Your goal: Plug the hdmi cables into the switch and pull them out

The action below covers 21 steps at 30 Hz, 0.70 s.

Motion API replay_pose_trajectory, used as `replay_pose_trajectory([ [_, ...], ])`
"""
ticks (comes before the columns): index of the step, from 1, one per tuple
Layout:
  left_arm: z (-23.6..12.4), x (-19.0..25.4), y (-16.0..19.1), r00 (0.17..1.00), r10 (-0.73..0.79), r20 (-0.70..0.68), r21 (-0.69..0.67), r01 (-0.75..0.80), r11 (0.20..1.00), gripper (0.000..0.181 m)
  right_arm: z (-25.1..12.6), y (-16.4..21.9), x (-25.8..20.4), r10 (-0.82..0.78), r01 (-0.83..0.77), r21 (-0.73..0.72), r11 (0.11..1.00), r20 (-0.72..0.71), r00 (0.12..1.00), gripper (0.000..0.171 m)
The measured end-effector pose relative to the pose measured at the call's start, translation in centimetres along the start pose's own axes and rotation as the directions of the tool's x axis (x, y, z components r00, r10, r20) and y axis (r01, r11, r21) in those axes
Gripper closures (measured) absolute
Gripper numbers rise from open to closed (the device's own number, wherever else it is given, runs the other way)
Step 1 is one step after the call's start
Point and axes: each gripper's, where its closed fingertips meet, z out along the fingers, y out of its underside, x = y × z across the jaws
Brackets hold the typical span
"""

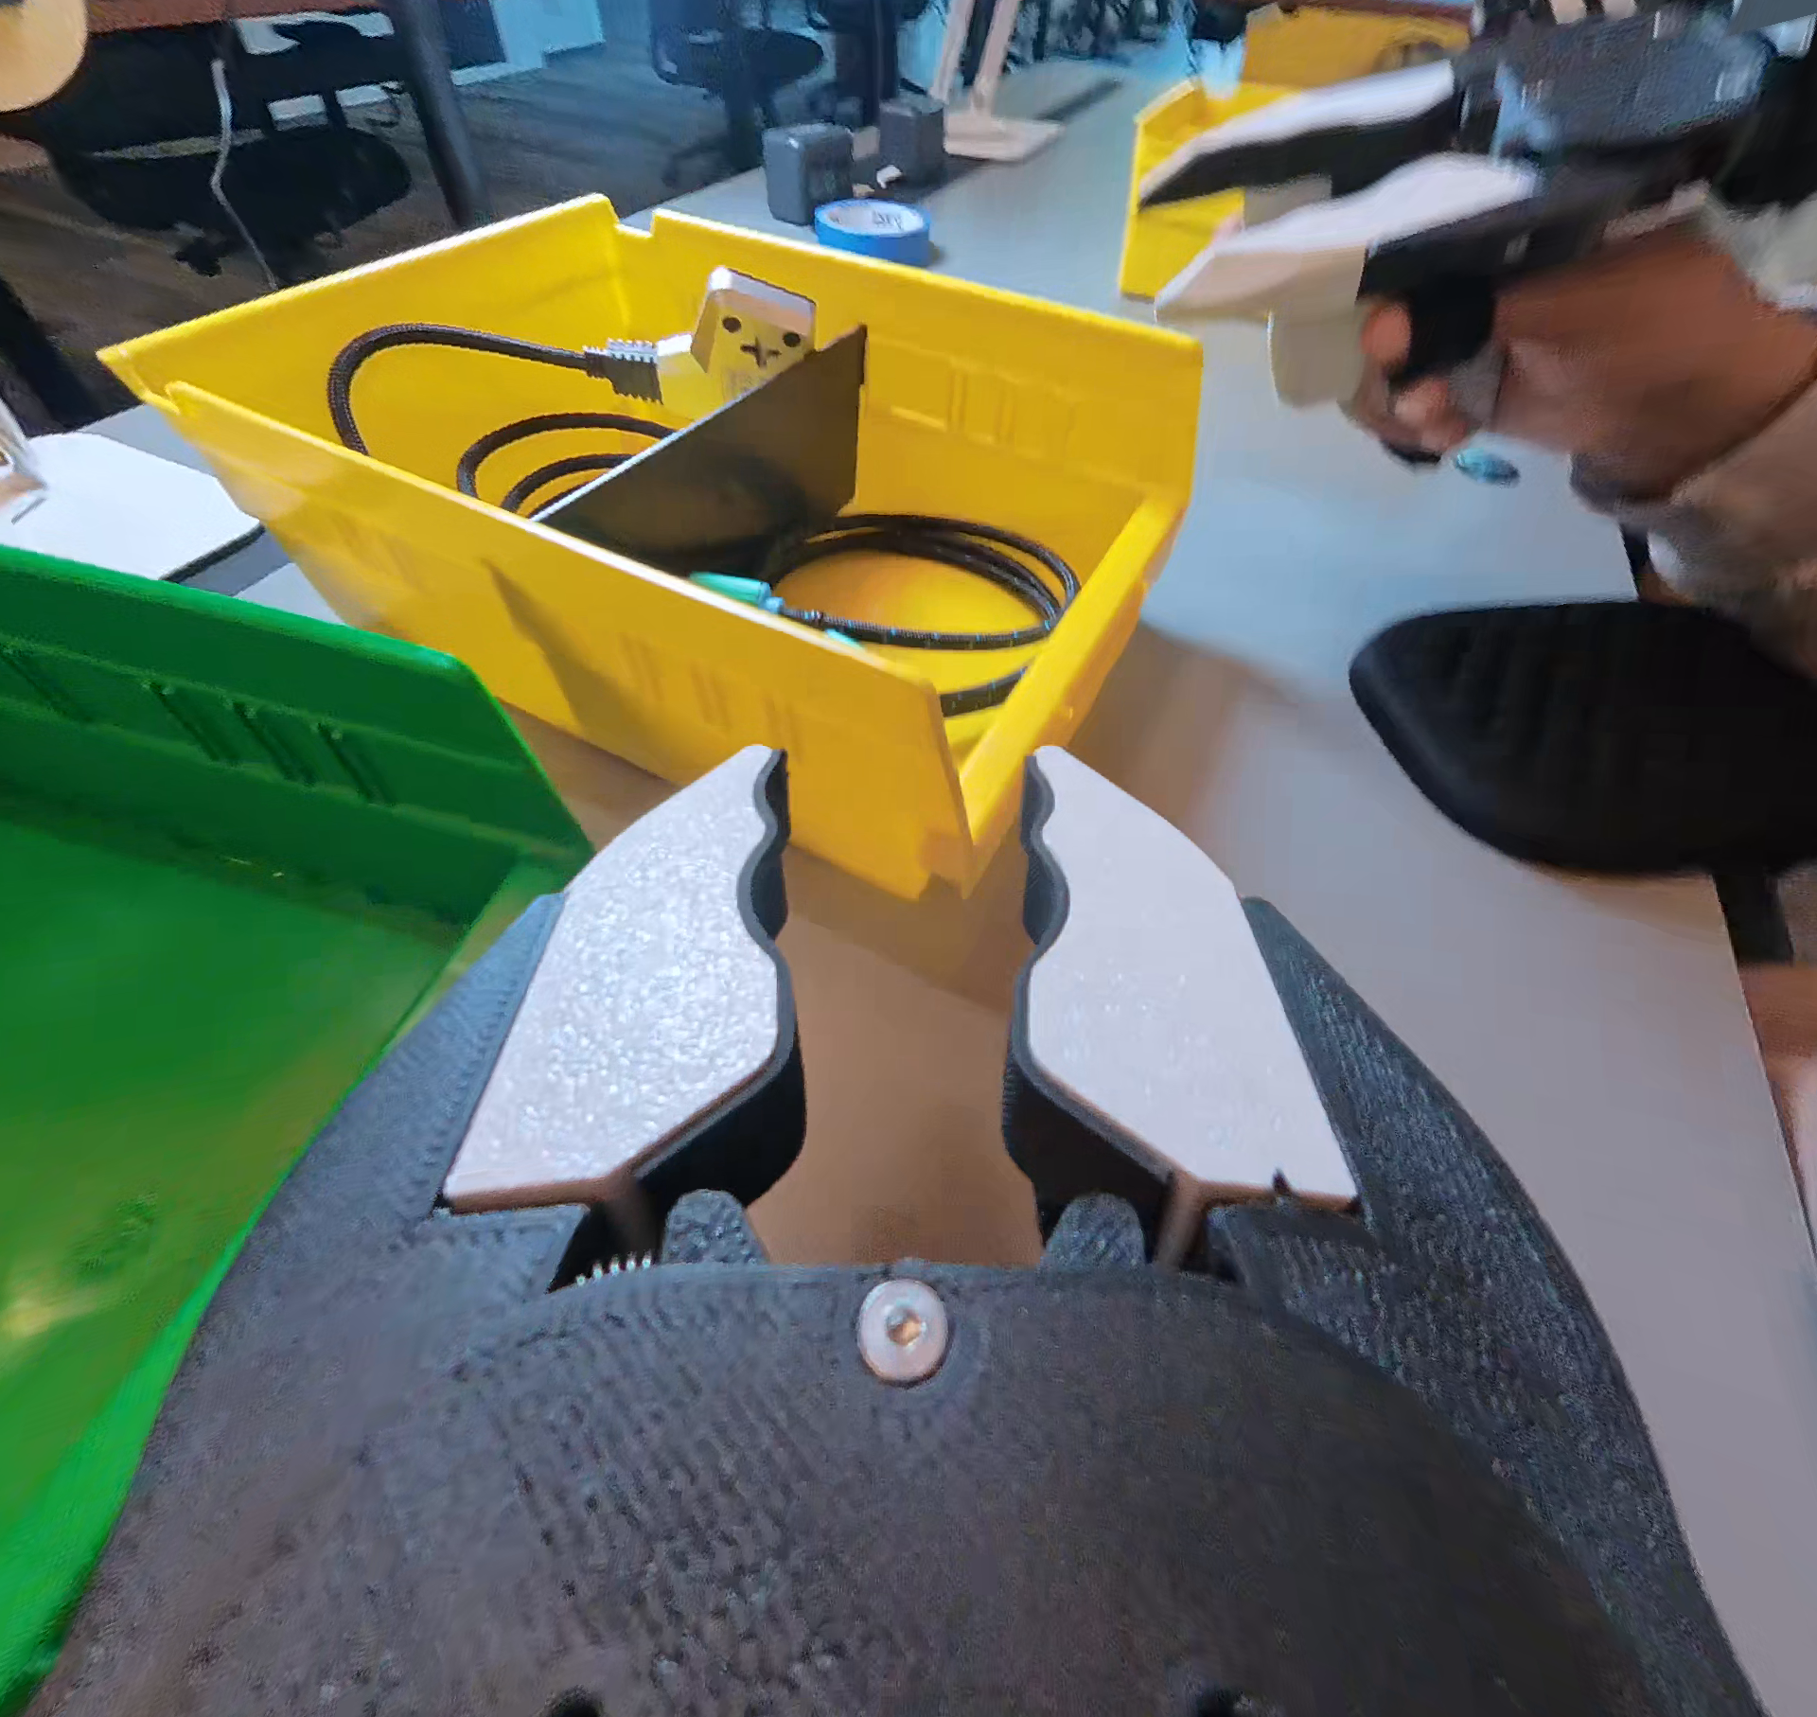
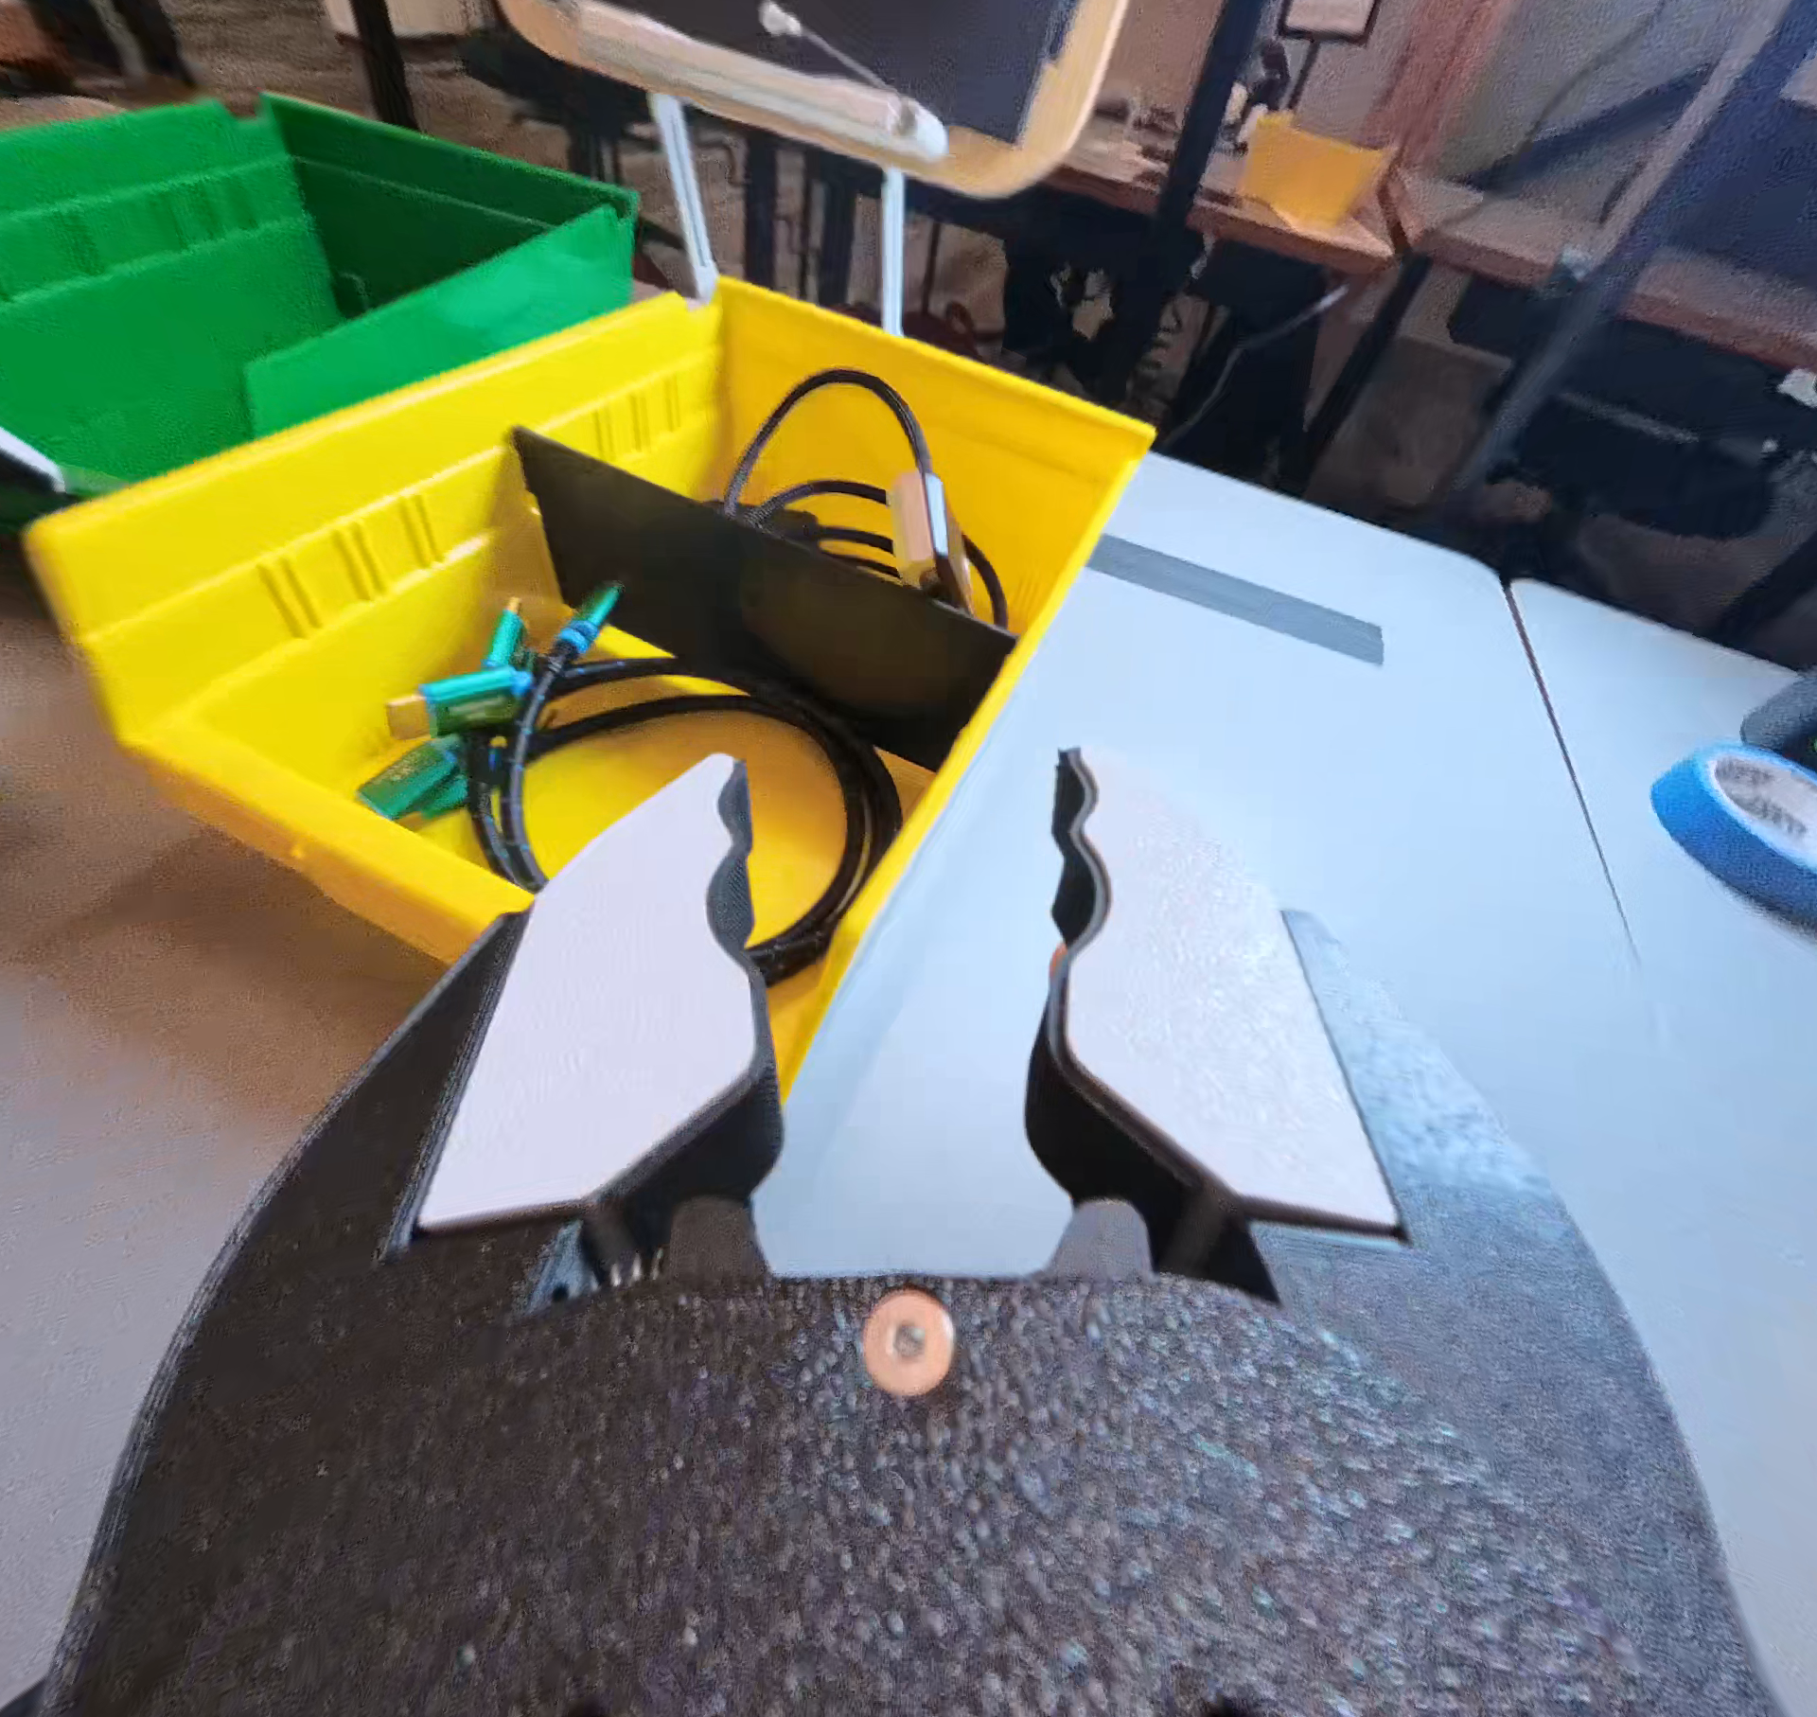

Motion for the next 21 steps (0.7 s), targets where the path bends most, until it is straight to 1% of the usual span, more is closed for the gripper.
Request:
replay_pose_trajectory([
  [2,1.4,-0.3,-0.5,0.998,-0.038,0.058,0.032,0.036,0.999,0.127,1.1,1.9,0.3,0.076,-0.075,-0.055,0.996,0.009,0.997,0.104],
  [5,3.6,-0.9,-0.5,0.988,-0.044,0.148,0.025,0.041,0.999,0.116,3.0,3.8,-1.0,0.174,-0.163,-0.122,0.979,0.077,0.982,0.104],
  [6,4.2,-1.0,-0.4,0.985,-0.039,0.168,0.022,0.035,0.999,0.115,3.6,4.2,-1.1,0.175,-0.163,-0.139,0.977,0.079,0.981,0.106],
  [7,4.9,-1.1,-0.3,0.983,-0.034,0.18,0.02,0.031,0.999,0.118,4.1,4.5,-1.1,0.177,-0.164,-0.151,0.975,0.081,0.981,0.107],
  [8,5.4,-1.5,-0.1,0.978,-0.036,0.204,0.021,0.032,0.999,0.118,4.3,4.3,-1.3,0.205,-0.189,-0.15,0.97,0.102,0.973,0.114],
  [9,5.8,-2.0,-0.1,0.973,-0.026,0.229,0.028,0.021,0.999,0.12,4.5,4.2,-1.2,0.225,-0.209,-0.144,0.967,0.101,0.969,0.126],
  [11,6.4,-2.8,0.0,0.965,-0.031,0.261,0.029,0.024,0.999,0.122,4.8,3.9,-0.6,0.204,-0.196,-0.125,0.973,0.059,0.977,0.136],
  [14,6.7,-3.4,0.1,0.957,-0.081,0.279,0.039,0.073,0.997,0.127,4.6,3.8,-0.2,0.152,-0.148,-0.114,0.982,0.024,0.988,0.143],
  [18,6.6,-3.1,0.2,0.952,-0.151,0.267,0.054,0.141,0.988,0.137,3.8,3.9,-0.1,0.1,-0.101,-0.116,0.988,-0.014,0.995,0.145],
  [21,6.3,-2.4,0.3,0.958,-0.161,0.239,0.053,0.152,0.987,0.138,2.8,3.7,-0.5,0.068,-0.07,-0.11,0.991,-0.027,0.997,0.145],
])
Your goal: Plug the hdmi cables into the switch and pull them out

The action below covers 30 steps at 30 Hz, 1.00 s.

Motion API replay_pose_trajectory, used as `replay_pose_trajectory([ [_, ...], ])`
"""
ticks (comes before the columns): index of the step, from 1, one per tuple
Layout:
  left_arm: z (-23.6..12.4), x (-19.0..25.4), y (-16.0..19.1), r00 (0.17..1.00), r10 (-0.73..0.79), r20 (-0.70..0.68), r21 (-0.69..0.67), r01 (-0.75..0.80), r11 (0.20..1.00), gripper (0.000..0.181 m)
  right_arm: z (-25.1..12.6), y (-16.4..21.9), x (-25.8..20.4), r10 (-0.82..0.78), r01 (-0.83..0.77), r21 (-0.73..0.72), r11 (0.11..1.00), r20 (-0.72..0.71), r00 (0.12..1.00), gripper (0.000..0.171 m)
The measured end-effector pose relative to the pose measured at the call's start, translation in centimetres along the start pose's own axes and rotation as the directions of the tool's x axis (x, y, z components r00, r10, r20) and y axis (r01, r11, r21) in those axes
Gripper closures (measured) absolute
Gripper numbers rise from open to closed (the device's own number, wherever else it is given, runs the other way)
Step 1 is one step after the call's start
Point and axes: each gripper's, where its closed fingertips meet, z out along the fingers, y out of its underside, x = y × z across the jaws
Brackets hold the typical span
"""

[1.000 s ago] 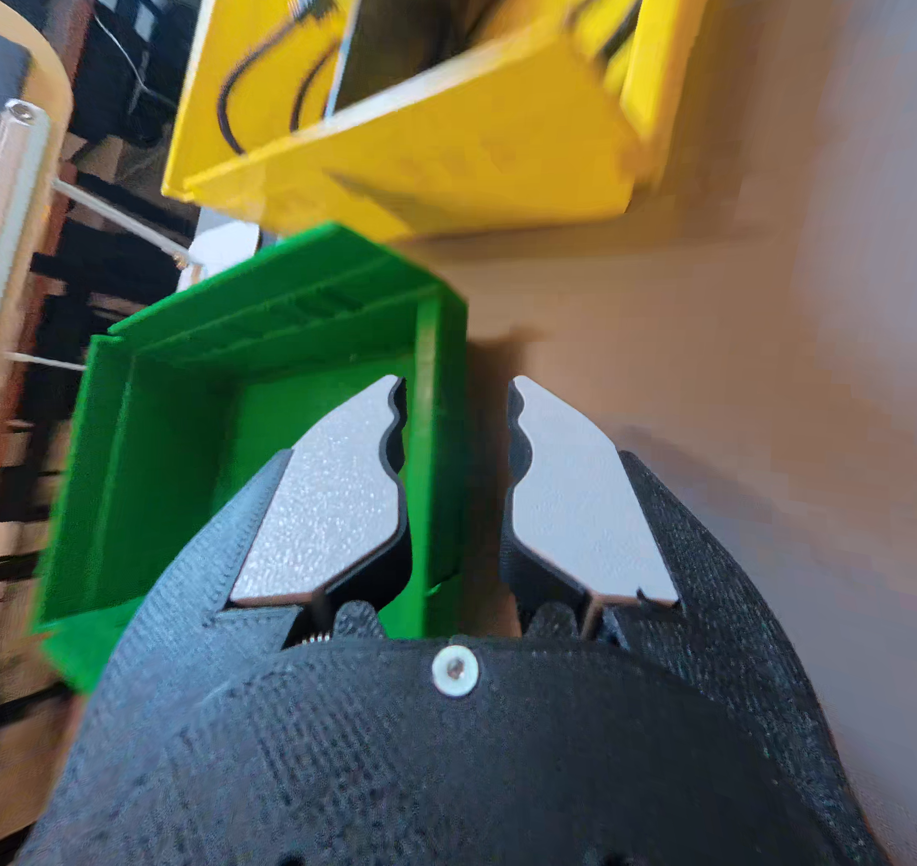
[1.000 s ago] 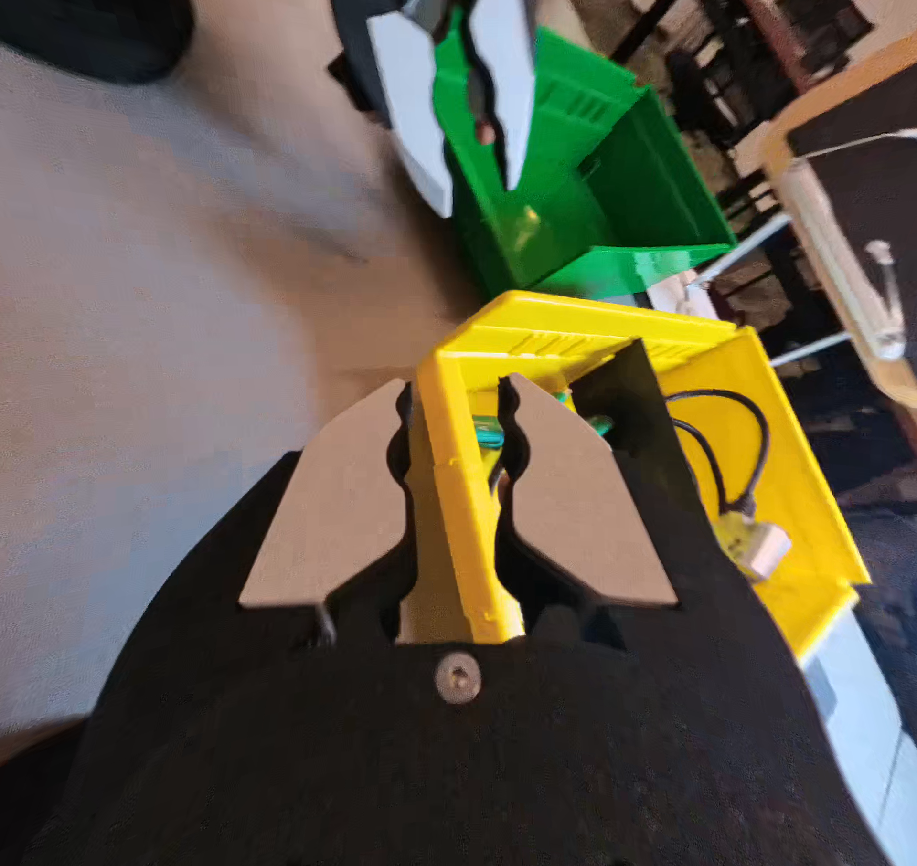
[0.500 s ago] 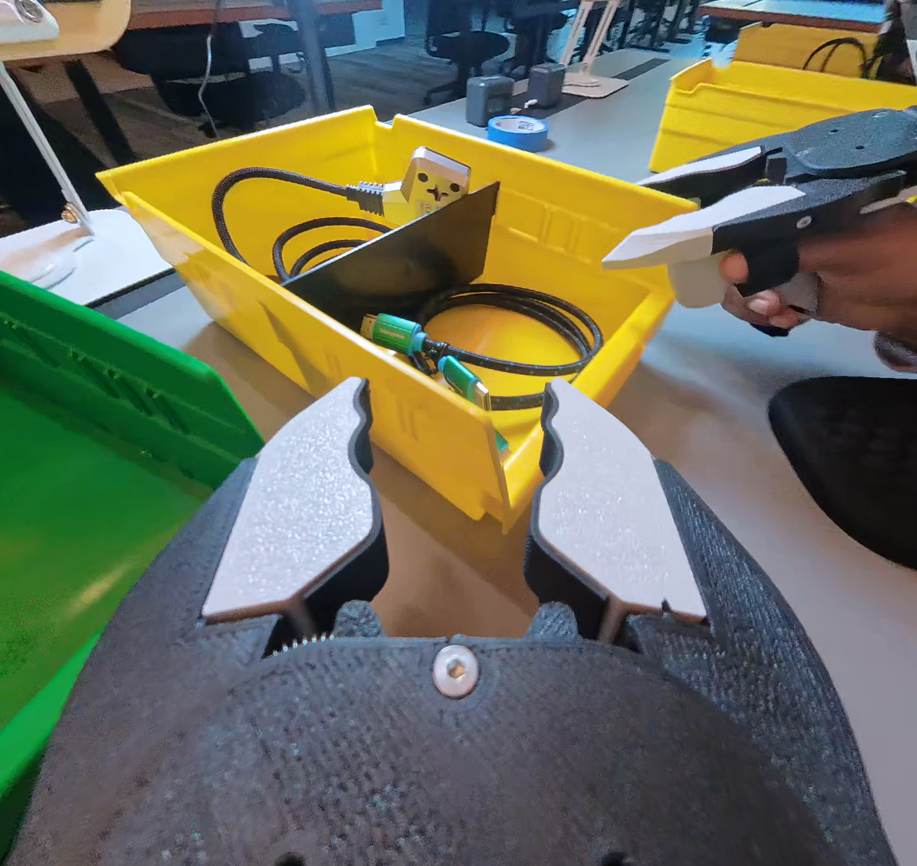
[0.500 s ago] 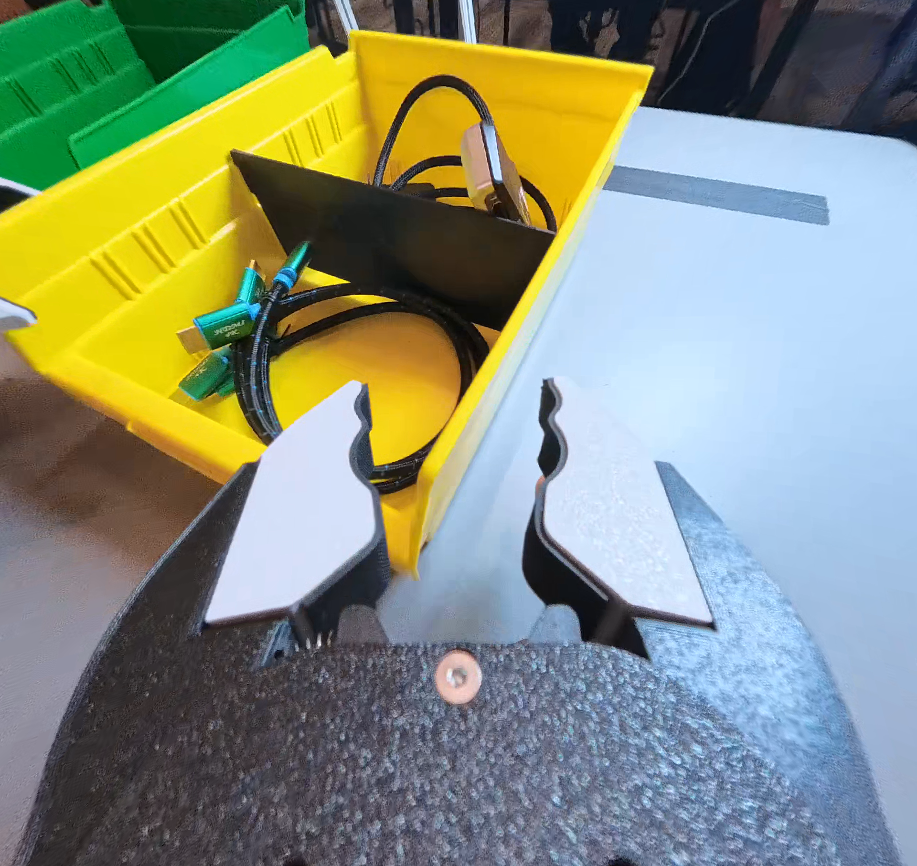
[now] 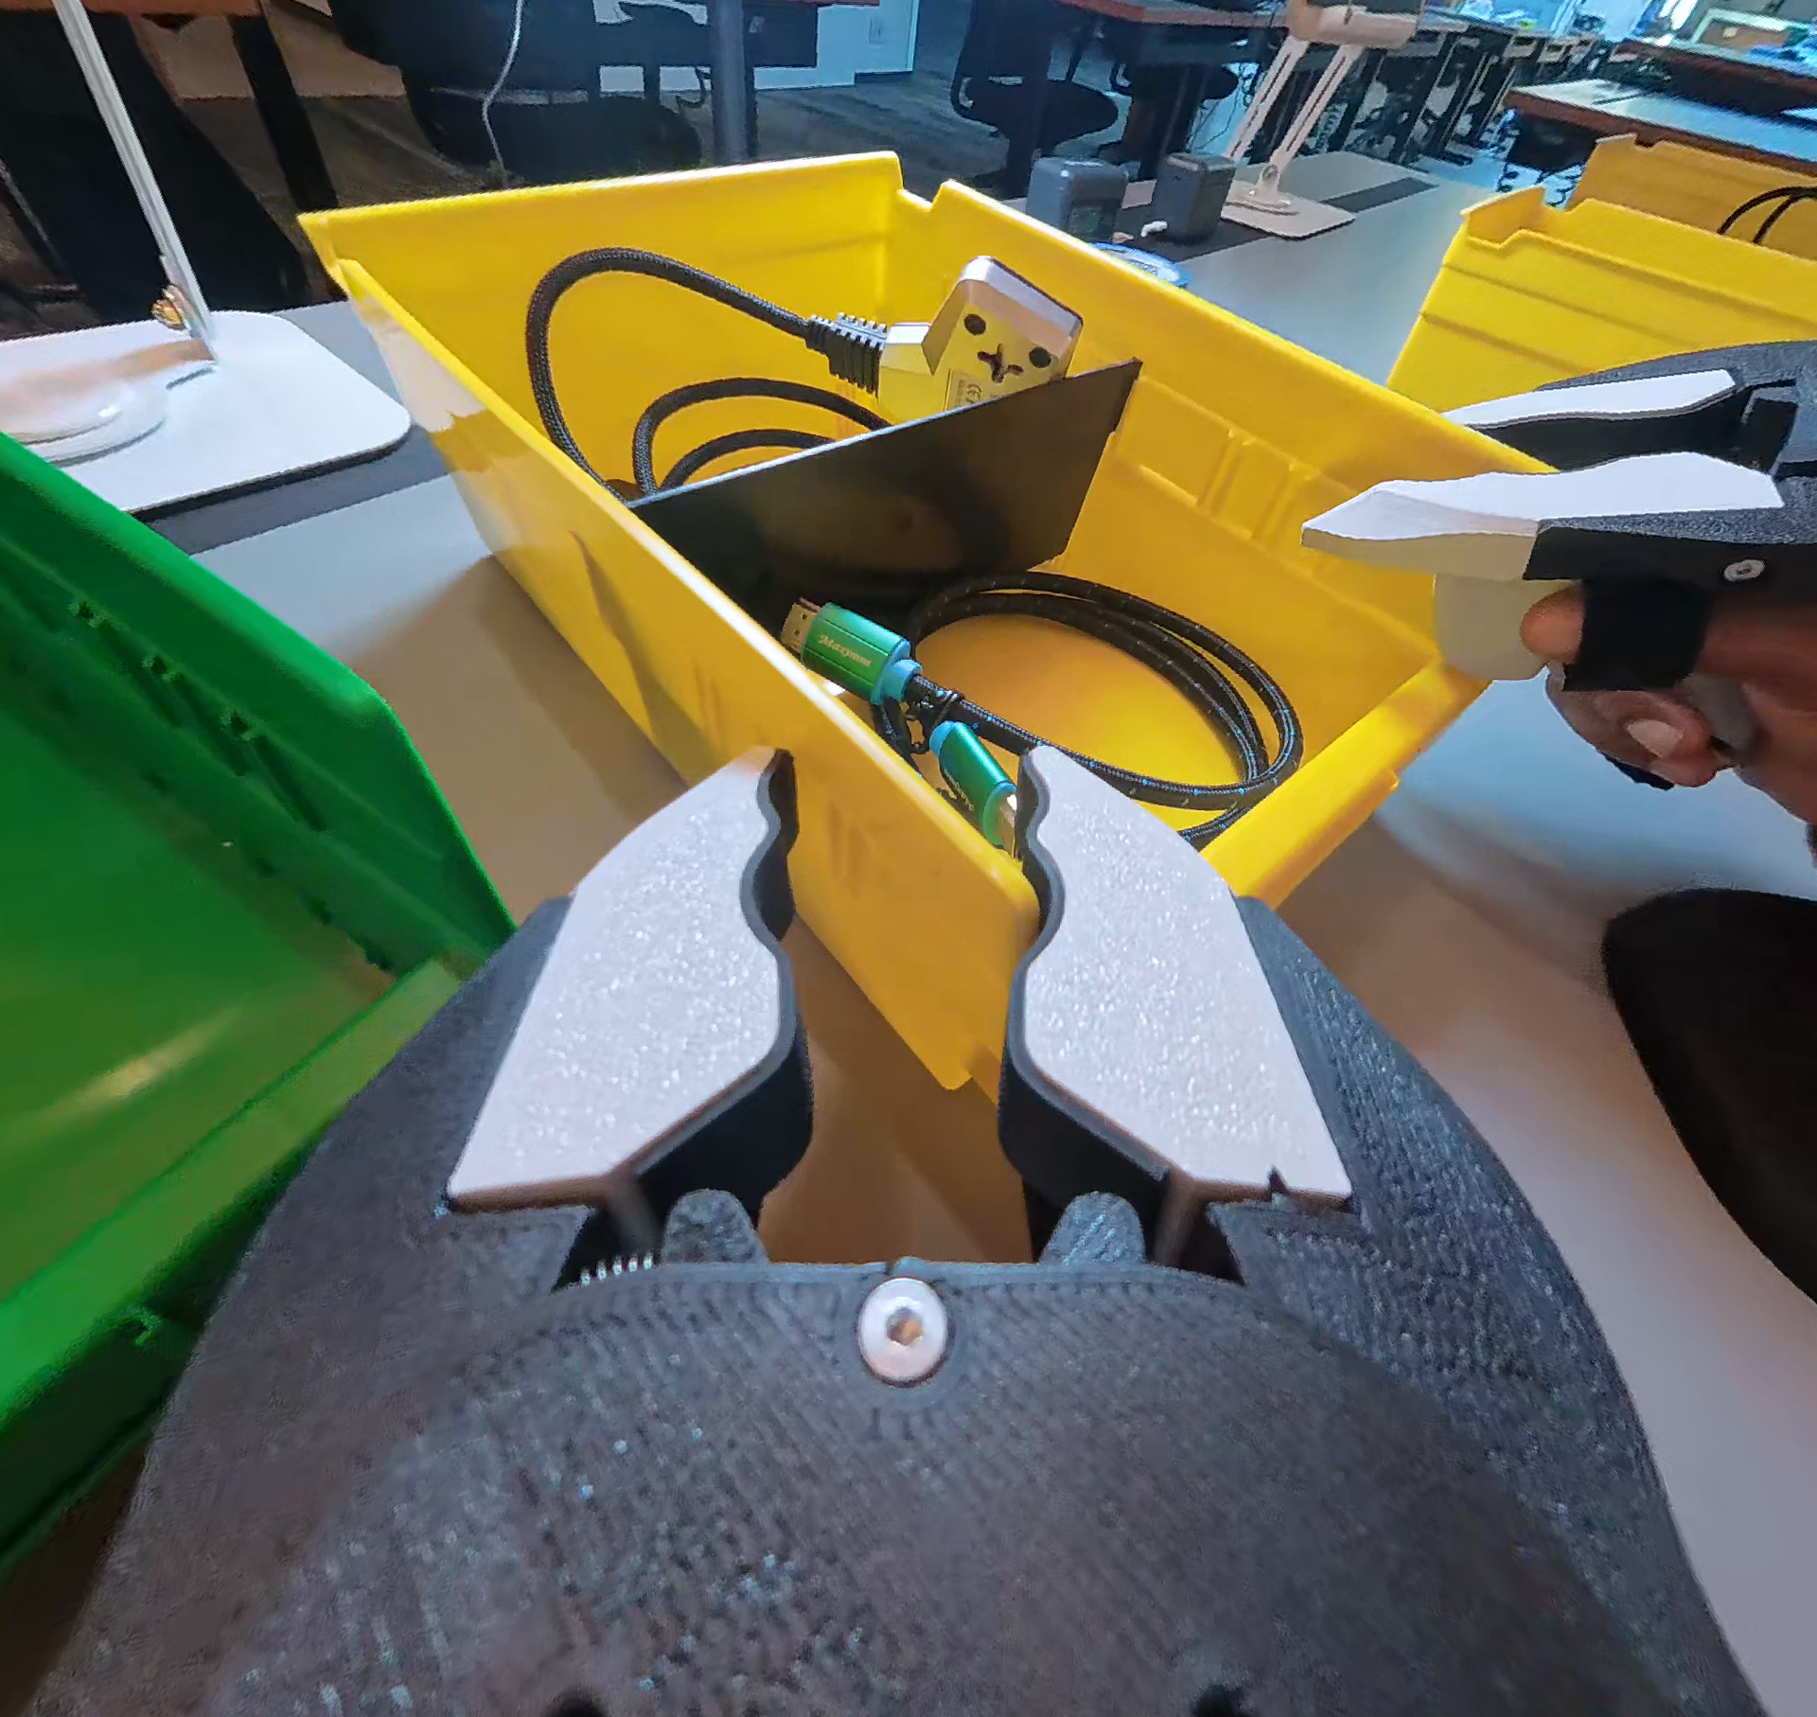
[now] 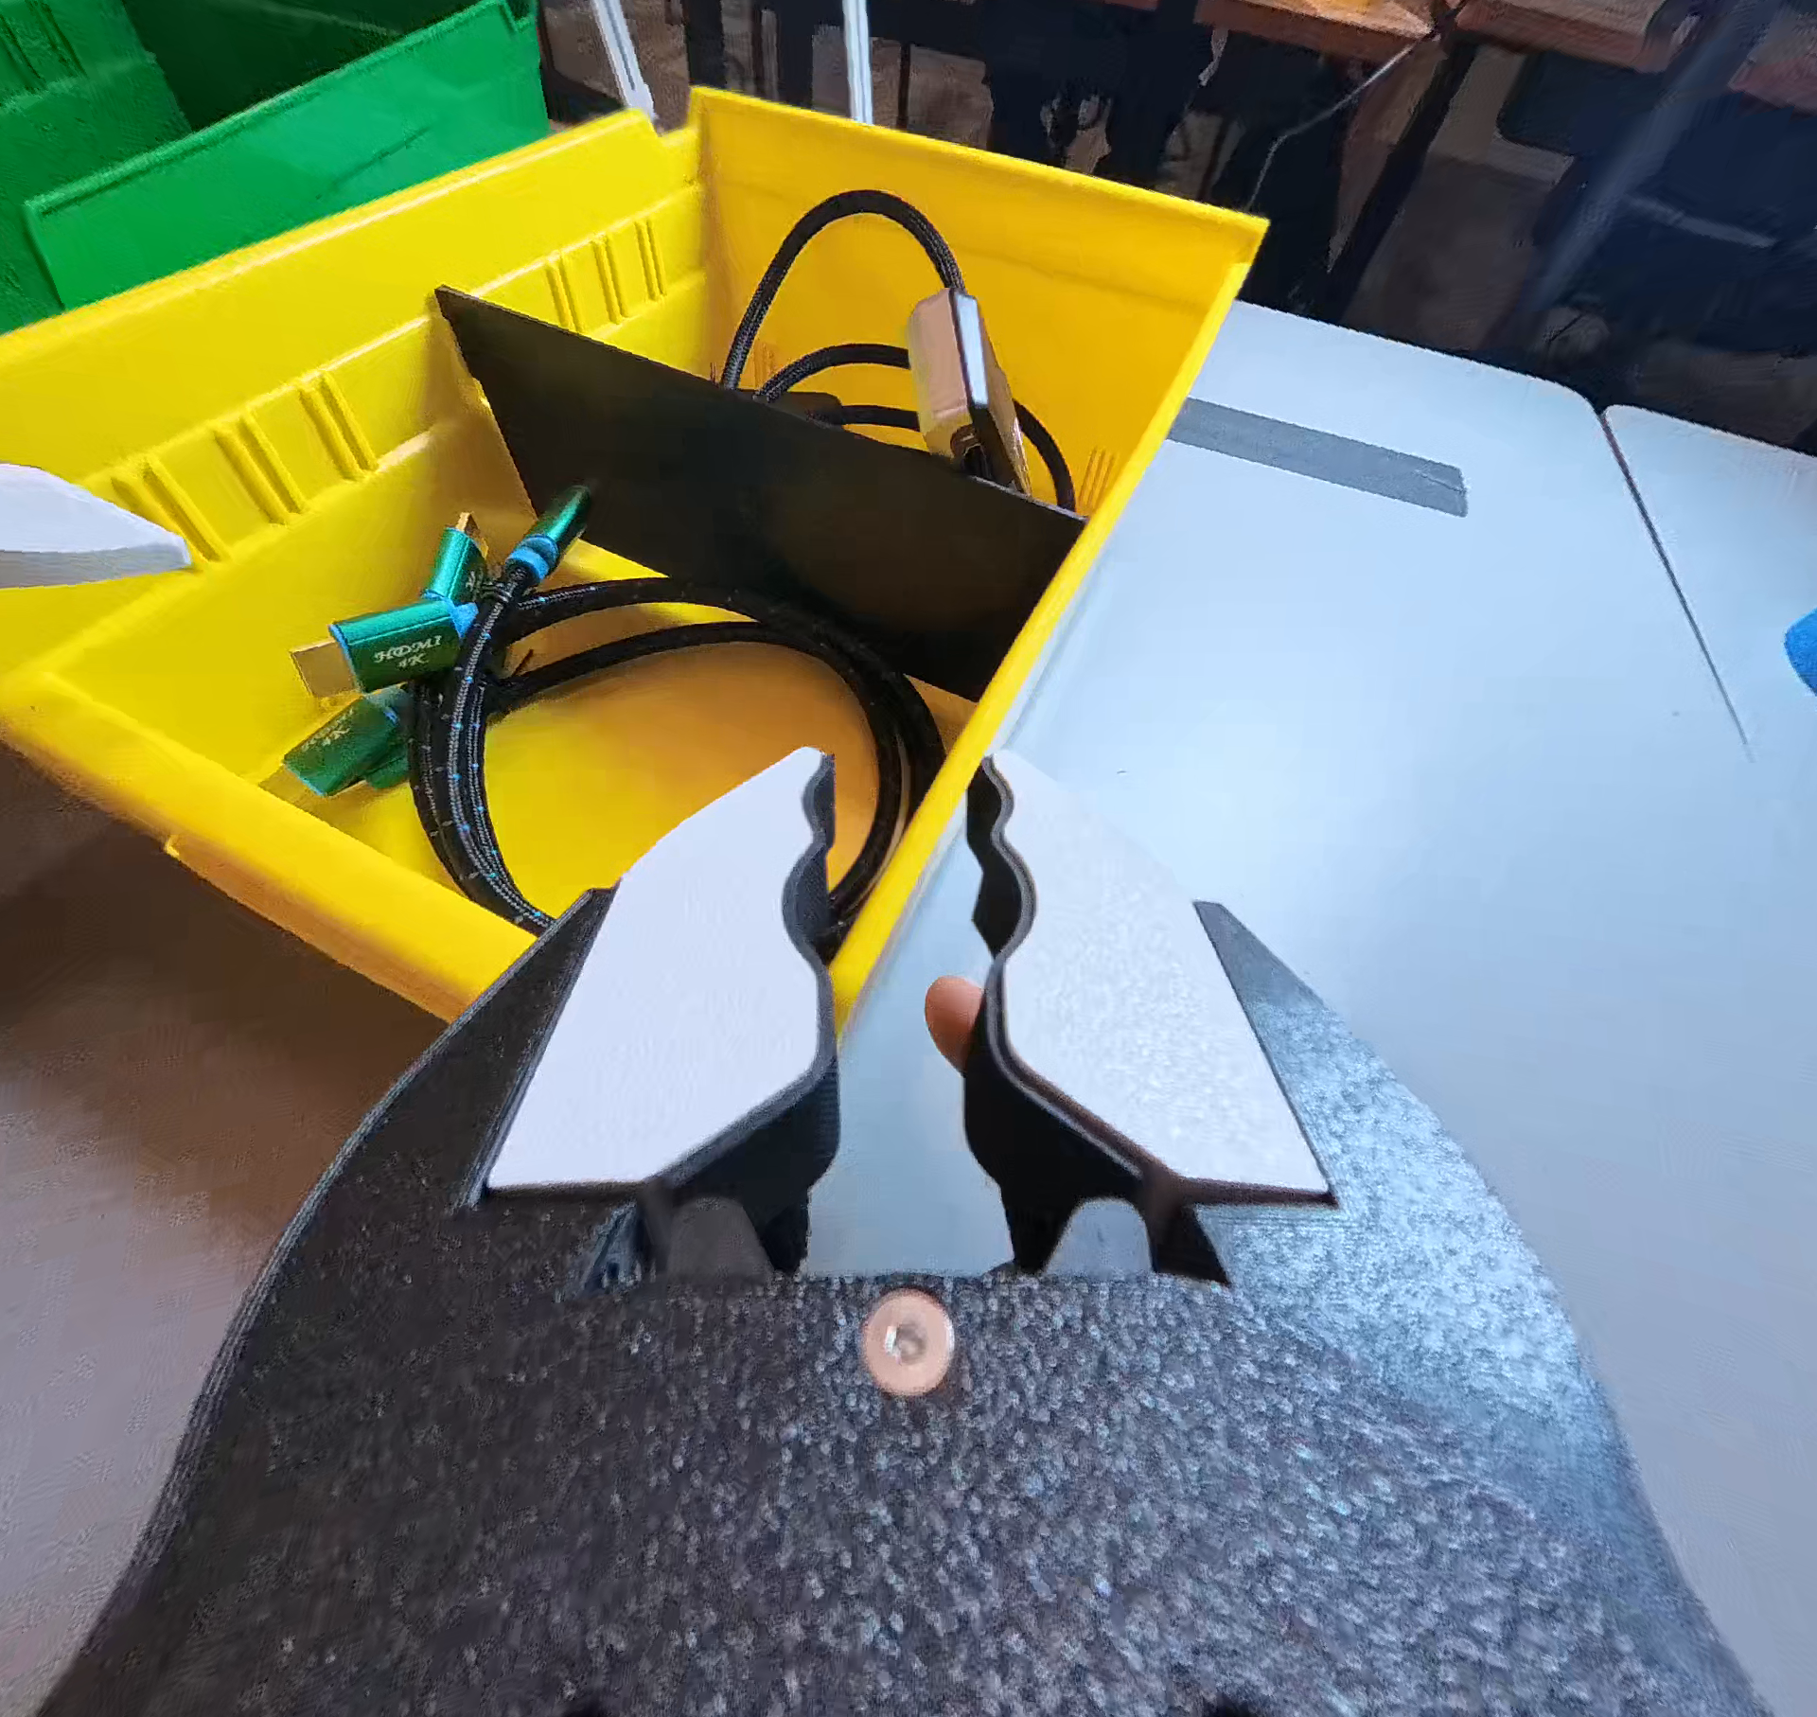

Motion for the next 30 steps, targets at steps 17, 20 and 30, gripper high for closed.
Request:
replay_pose_trajectory([
  [17,-16.2,0.7,-13.0,0.941,0.29,0.174,0.301,-0.331,0.894,0.133,-7.8,-17.6,-8.7,-0.191,0.154,0.459,0.875,0.036,0.981,0.145],
  [20,-21.9,-1.9,-13.5,0.921,0.272,0.279,0.321,-0.356,0.877,0.134,-7.1,-20.2,-14.5,-0.243,0.14,0.516,0.845,0.138,0.96,0.142],
  [30,-38.6,-11.1,-8.3,0.839,0.101,0.535,0.229,-0.259,0.938,0.135,-0.7,-21.3,-34.7,-0.255,0.03,0.4,0.916,0.522,0.814,0.138],
])
